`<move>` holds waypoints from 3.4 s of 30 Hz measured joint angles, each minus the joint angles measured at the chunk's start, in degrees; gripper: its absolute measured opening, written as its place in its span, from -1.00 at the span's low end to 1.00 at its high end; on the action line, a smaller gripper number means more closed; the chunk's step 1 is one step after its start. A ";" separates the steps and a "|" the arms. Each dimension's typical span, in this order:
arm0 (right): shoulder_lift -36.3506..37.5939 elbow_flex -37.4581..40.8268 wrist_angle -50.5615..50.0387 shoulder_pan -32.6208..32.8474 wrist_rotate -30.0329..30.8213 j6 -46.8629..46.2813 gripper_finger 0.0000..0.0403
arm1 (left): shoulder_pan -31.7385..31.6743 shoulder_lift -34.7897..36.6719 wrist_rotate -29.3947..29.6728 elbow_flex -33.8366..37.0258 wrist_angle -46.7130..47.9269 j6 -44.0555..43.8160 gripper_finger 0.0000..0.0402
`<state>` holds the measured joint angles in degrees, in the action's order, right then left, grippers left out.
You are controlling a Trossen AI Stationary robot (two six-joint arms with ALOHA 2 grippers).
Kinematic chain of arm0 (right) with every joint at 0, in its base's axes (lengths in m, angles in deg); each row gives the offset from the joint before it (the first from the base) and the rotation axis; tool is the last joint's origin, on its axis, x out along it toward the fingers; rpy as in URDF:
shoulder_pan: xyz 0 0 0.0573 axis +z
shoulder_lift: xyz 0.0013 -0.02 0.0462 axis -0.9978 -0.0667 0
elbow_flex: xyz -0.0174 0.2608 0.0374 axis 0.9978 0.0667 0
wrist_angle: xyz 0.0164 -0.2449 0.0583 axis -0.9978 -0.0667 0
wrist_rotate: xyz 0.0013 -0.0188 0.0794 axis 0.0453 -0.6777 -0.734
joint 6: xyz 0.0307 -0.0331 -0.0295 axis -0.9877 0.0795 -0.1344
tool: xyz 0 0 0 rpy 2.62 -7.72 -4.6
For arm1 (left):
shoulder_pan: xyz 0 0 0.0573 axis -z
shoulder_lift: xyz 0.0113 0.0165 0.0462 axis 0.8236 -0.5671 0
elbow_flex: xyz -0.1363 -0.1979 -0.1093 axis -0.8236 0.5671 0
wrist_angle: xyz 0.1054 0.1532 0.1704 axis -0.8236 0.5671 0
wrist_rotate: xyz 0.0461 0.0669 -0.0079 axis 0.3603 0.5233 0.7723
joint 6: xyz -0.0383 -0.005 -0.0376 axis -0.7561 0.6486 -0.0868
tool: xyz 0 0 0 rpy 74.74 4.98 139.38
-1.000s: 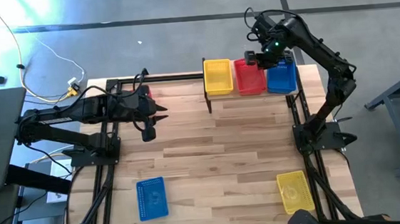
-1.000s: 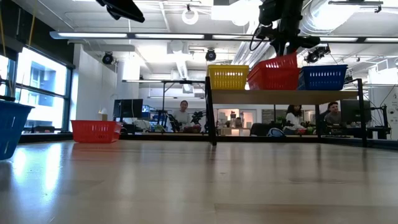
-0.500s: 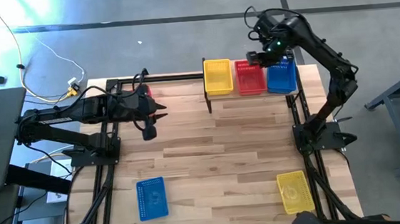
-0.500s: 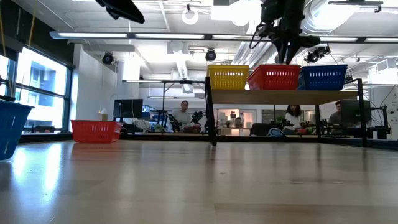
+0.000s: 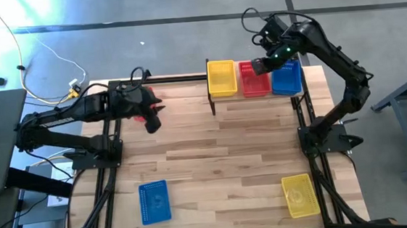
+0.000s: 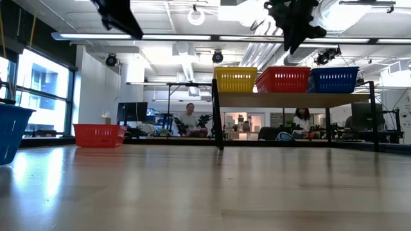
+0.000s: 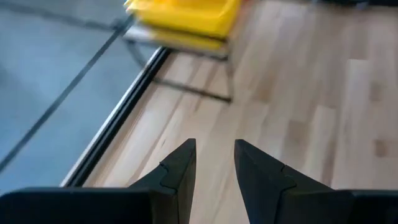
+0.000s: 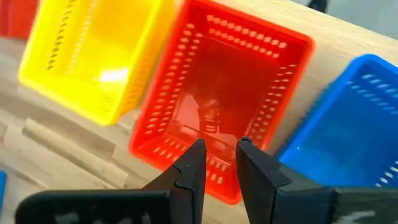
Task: Stack baskets on shelf by color
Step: Stack the red basket on the stacked red baskets on the shelf
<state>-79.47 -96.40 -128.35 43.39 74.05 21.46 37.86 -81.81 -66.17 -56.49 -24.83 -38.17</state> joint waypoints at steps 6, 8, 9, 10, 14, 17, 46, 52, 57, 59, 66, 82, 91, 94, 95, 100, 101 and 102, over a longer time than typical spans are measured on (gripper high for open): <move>1.05 0.00 0.82 4.09 -0.11 3.02 -0.63 | -7.31 0.00 1.39 0.00 6.40 -5.86 -0.51; 1.05 0.00 0.83 5.24 -0.27 3.53 -0.63 | -9.95 0.00 1.36 0.00 8.25 -7.71 -0.51; 1.05 0.00 0.83 5.75 -0.28 3.94 -0.63 | -11.28 0.00 1.36 0.00 9.23 -8.71 -0.51; 1.05 0.00 0.85 6.24 -0.30 4.30 -0.63 | -12.55 0.00 1.34 0.00 10.21 -9.65 -0.51; 1.05 0.00 2.42 8.26 -0.31 5.82 -0.63 | -17.46 -0.02 1.32 0.00 13.31 -13.14 -0.51; 1.05 0.00 4.19 9.62 -0.40 5.90 -0.63 | -21.04 -0.04 1.21 0.00 14.26 -15.86 -0.51; 1.05 0.00 20.72 15.96 0.26 14.86 -0.63 | -34.52 -14.06 -4.26 0.02 19.10 -28.92 -0.51; 1.03 0.00 20.72 15.96 0.26 14.87 -0.63 | -34.37 -19.84 -1.94 0.00 18.25 -31.30 -0.51; 1.03 0.00 20.72 15.96 0.26 14.88 -0.63 | -33.65 -23.50 9.59 -0.01 14.63 -36.86 -0.51; 1.03 0.00 20.72 15.96 0.26 15.03 -0.63 | -33.42 -24.81 13.04 -0.02 15.29 -37.57 -0.51; 1.03 0.00 20.70 15.96 0.26 16.37 -0.63 | -31.29 -28.53 16.56 0.00 24.39 -39.85 -0.51; 0.99 0.00 20.26 15.96 -0.04 16.37 -0.63 | -26.61 -36.97 15.11 0.00 23.87 -44.02 -0.51; 0.99 0.00 20.26 15.96 0.28 16.39 -0.63 | -23.82 -32.38 8.87 0.00 20.93 -44.33 -0.51; 0.99 0.00 20.28 15.96 0.88 16.98 -0.63 | -21.74 -31.43 4.26 -0.02 15.57 -43.95 -0.51; 0.99 0.00 20.28 15.96 0.98 17.04 -0.63 | -21.06 -31.43 3.13 -0.02 13.62 -43.87 -0.51; 0.99 0.00 20.30 15.96 0.98 17.13 -0.63 | -18.34 -32.19 2.60 -0.07 8.86 -44.65 -0.51; 0.99 0.00 20.28 15.96 0.98 17.06 -0.63 | -18.07 -32.19 2.96 -0.04 9.24 -44.79 -0.51; 0.99 0.00 20.30 15.96 0.98 17.00 -0.63 | -17.68 -32.11 3.65 -0.04 9.35 -44.79 -0.51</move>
<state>-78.48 -96.40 -108.04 59.34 75.04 38.46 20.17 -113.92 -62.51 -56.54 -15.48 -82.96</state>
